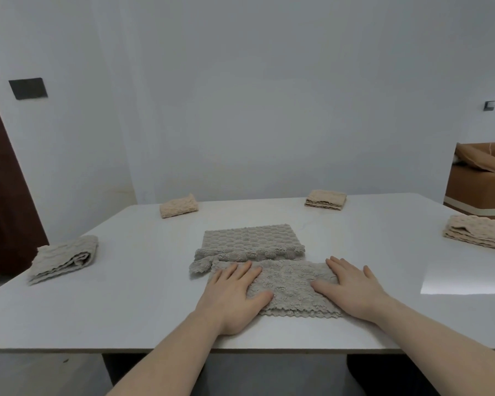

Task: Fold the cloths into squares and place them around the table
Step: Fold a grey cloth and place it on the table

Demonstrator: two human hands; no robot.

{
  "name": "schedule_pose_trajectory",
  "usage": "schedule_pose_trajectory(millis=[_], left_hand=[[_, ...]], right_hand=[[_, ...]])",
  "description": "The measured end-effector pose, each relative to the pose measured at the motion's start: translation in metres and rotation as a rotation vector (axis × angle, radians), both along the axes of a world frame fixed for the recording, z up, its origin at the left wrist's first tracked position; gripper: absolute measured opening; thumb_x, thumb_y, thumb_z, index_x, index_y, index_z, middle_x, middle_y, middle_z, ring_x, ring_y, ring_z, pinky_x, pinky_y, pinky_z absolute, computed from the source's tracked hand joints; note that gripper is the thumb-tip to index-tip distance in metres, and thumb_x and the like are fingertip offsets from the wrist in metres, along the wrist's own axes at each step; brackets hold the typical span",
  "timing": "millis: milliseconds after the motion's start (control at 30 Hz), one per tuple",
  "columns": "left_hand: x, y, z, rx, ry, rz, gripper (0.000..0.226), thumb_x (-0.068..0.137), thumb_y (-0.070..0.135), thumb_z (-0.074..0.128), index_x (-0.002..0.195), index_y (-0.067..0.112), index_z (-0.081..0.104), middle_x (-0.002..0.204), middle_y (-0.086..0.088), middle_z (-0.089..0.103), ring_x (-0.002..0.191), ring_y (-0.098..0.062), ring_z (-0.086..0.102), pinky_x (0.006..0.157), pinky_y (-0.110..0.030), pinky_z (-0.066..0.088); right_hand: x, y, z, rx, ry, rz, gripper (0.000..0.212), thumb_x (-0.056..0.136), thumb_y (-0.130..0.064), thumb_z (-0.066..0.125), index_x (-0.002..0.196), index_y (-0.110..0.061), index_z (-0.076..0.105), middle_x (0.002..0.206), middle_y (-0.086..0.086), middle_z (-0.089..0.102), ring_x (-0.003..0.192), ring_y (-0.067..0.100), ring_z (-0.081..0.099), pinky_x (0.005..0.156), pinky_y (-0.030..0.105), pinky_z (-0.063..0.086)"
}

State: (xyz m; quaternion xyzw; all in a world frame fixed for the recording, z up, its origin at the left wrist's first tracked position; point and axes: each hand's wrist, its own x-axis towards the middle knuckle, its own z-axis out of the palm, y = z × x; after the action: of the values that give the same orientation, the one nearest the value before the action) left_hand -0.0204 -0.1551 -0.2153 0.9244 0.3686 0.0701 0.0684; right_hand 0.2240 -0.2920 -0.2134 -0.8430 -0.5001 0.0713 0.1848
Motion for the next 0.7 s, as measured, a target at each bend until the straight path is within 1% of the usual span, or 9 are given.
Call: schedule_pose_trajectory(millis=[133, 300, 400, 467, 533, 567, 633, 667, 700], left_hand=[[0.001, -0.002, 0.002, -0.011, 0.007, 0.01, 0.081, 0.089, 0.081, 0.022, 0.161, 0.045, 0.011, 0.17, 0.02, 0.001, 0.157, -0.007, -0.003, 0.128, -0.043, -0.004], [0.001, -0.005, 0.004, -0.029, 0.037, 0.019, 0.08, 0.091, 0.08, 0.023, 0.162, 0.045, 0.008, 0.17, 0.02, -0.002, 0.157, -0.008, -0.005, 0.128, -0.042, -0.004], [0.001, -0.007, 0.007, -0.049, 0.043, 0.029, 0.08, 0.092, 0.078, 0.027, 0.162, 0.044, 0.008, 0.17, 0.02, -0.002, 0.157, -0.01, -0.005, 0.127, -0.042, -0.004], [0.0, -0.01, 0.008, -0.062, 0.026, 0.032, 0.081, 0.09, 0.079, 0.031, 0.162, 0.044, 0.012, 0.17, 0.02, 0.0, 0.157, -0.01, -0.001, 0.127, -0.042, -0.003], [-0.003, -0.016, 0.007, -0.057, -0.053, 0.037, 0.083, 0.086, 0.081, 0.034, 0.16, 0.045, 0.022, 0.169, 0.021, 0.011, 0.156, -0.008, 0.008, 0.127, -0.04, 0.002], [-0.006, -0.019, 0.006, -0.027, -0.131, 0.053, 0.081, 0.084, 0.08, 0.036, 0.157, 0.044, 0.031, 0.166, 0.021, 0.023, 0.153, -0.008, 0.019, 0.126, -0.038, 0.007], [-0.011, -0.023, 0.004, 0.085, -0.314, 0.151, 0.073, 0.084, 0.074, 0.036, 0.147, 0.039, 0.049, 0.151, 0.019, 0.05, 0.139, -0.007, 0.041, 0.121, -0.032, 0.02], [-0.013, -0.023, 0.004, 0.134, -0.373, 0.22, 0.068, 0.087, 0.07, 0.035, 0.144, 0.036, 0.053, 0.144, 0.017, 0.057, 0.133, -0.008, 0.047, 0.119, -0.031, 0.024], [-0.014, -0.022, 0.004, 0.152, -0.404, 0.275, 0.063, 0.09, 0.065, 0.036, 0.142, 0.034, 0.055, 0.141, 0.015, 0.06, 0.131, -0.011, 0.049, 0.116, -0.031, 0.027]], right_hand=[[0.0, 0.001, 0.005, -0.003, 0.026, -0.022, 0.091, 0.089, -0.071, 0.045, 0.161, -0.022, 0.019, 0.169, -0.008, 0.011, 0.155, 0.009, 0.006, 0.126, 0.045, -0.002], [-0.003, 0.001, 0.007, -0.007, 0.019, -0.027, 0.088, 0.091, -0.068, 0.045, 0.16, -0.021, 0.02, 0.169, -0.006, 0.01, 0.156, 0.012, 0.005, 0.126, 0.044, -0.001], [-0.003, 0.001, 0.009, 0.007, 0.053, -0.023, 0.084, 0.091, -0.065, 0.049, 0.159, -0.022, 0.024, 0.169, -0.006, 0.012, 0.155, 0.012, 0.006, 0.126, 0.044, -0.002], [-0.001, 0.0, 0.011, 0.023, 0.106, -0.015, 0.081, 0.09, -0.062, 0.054, 0.157, -0.023, 0.029, 0.168, -0.006, 0.014, 0.155, 0.012, 0.008, 0.126, 0.044, -0.003], [0.001, -0.001, 0.013, 0.035, 0.15, -0.005, 0.081, 0.089, -0.06, 0.057, 0.157, -0.024, 0.03, 0.168, -0.007, 0.015, 0.155, 0.012, 0.009, 0.126, 0.044, -0.004], [0.002, -0.001, 0.012, 0.039, 0.164, -0.003, 0.081, 0.089, -0.059, 0.058, 0.157, -0.024, 0.03, 0.168, -0.007, 0.015, 0.155, 0.012, 0.01, 0.126, 0.044, -0.004], [0.002, -0.002, 0.011, 0.046, 0.173, -0.015, 0.079, 0.088, -0.057, 0.06, 0.156, -0.026, 0.033, 0.167, -0.007, 0.019, 0.154, 0.012, 0.013, 0.126, 0.043, -0.003], [0.0, -0.002, 0.012, 0.061, 0.181, -0.025, 0.076, 0.087, -0.055, 0.062, 0.153, -0.027, 0.037, 0.165, -0.007, 0.026, 0.153, 0.013, 0.019, 0.125, 0.042, -0.002], [-0.002, -0.004, 0.013, 0.084, 0.201, -0.037, 0.069, 0.084, -0.054, 0.064, 0.146, -0.031, 0.044, 0.159, -0.006, 0.037, 0.148, 0.014, 0.03, 0.125, 0.042, 0.002]])
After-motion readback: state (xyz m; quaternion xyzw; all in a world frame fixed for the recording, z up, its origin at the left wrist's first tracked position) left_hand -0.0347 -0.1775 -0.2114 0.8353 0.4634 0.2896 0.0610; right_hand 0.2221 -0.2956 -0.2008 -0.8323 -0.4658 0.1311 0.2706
